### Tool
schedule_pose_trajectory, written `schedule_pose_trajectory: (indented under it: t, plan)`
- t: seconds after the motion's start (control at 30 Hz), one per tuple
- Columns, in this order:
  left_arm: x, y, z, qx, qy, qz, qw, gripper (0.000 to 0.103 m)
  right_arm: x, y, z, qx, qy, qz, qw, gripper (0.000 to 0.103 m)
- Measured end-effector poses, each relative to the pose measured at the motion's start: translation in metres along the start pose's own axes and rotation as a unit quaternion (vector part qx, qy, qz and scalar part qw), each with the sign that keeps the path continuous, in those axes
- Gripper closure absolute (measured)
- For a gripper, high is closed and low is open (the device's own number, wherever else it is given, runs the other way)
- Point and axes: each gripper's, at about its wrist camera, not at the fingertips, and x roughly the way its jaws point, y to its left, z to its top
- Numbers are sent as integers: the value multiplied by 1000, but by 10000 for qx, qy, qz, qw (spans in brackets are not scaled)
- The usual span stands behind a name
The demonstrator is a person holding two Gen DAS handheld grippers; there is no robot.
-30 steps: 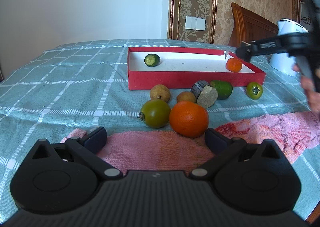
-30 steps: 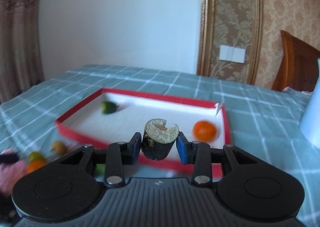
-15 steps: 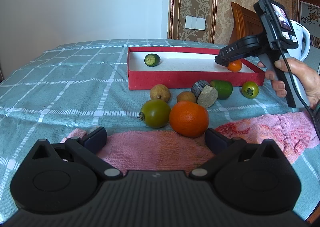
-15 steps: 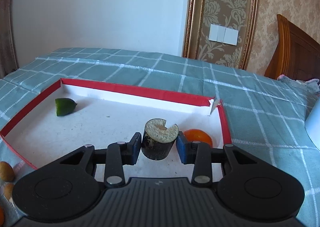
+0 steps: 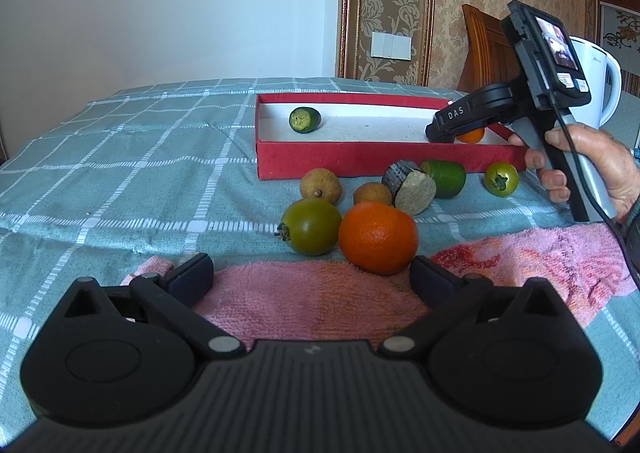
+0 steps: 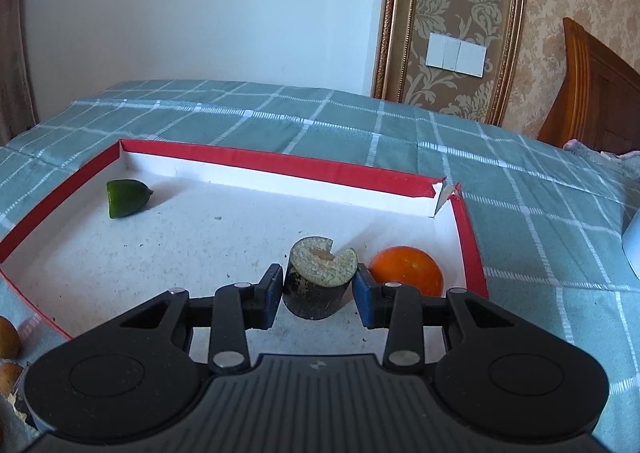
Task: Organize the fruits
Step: 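Lift the cut fruit piece into the red tray and open the right gripper, then grasp the large orange with the left gripper and lift it toward the tray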
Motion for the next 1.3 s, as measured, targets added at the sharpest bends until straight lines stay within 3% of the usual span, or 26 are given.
schedule_pose_trajectory:
  t: [0.13,0.2,0.43,0.5,0.67,0.8,1.03,1.13,1.2,1.3]
  plan:
    - [0,0,0,5,3,3,10000,0,-19,-4,-4,76,-162,110,9998,50]
    - [1,0,0,14,14,14,10000,0,-35,-7,-7,154,-378,-34,9992,31]
    - [0,-5,1,11,4,162,9999,0,-83,-12,-28,148,-1025,-235,9943,28]
    - [-3,-7,2,-21,-41,193,9998,0,-88,-14,-38,173,-1048,-223,9941,23]
    - [-13,-14,7,-91,-249,154,9995,1,-86,-9,-46,119,-856,-190,9961,23]
    - [-16,-31,8,261,-380,202,9987,15,-86,-5,-48,47,-824,-204,9964,23]
    - [-8,-51,7,628,-332,177,9973,23,-87,-5,-49,53,-798,-174,9966,22]
    - [-4,-58,9,805,-325,208,9960,35,-86,-3,-50,28,-759,-163,9970,22]
    - [-2,-61,10,918,-308,235,9950,49,-86,-2,-50,4,-764,-160,9969,22]
    - [2,-63,10,1030,-286,367,9936,59,-86,-1,-51,-31,-770,-148,9969,22]
